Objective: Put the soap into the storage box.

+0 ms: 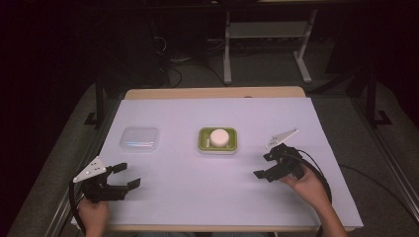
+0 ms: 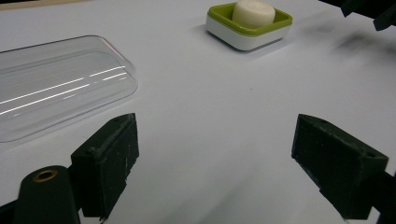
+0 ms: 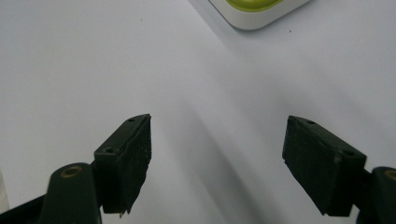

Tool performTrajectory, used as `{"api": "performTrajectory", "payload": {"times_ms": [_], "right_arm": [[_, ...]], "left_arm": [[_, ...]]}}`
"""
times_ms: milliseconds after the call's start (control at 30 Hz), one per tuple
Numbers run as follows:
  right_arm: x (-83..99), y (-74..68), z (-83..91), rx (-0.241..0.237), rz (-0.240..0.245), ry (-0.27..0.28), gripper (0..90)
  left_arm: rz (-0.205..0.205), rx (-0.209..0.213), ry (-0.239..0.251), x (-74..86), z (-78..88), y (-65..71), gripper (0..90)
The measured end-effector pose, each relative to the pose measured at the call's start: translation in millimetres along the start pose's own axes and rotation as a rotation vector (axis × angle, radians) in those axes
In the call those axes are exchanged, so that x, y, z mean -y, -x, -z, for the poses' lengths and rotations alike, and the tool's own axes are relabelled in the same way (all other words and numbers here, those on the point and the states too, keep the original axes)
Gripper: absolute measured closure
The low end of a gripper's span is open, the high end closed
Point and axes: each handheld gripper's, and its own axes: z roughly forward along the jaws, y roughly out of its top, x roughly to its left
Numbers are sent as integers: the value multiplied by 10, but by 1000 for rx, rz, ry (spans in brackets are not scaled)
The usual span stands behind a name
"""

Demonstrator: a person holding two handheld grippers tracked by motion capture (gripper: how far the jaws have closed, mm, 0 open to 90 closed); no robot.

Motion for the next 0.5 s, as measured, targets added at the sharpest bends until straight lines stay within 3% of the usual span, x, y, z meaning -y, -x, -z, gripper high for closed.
{"api": "performTrajectory", "payload": {"times_ms": [500], "right_arm": [[227, -86, 2, -8, -19, 4, 233]], "left_arm": [[0, 0, -2, -1, -11, 6, 145]]}}
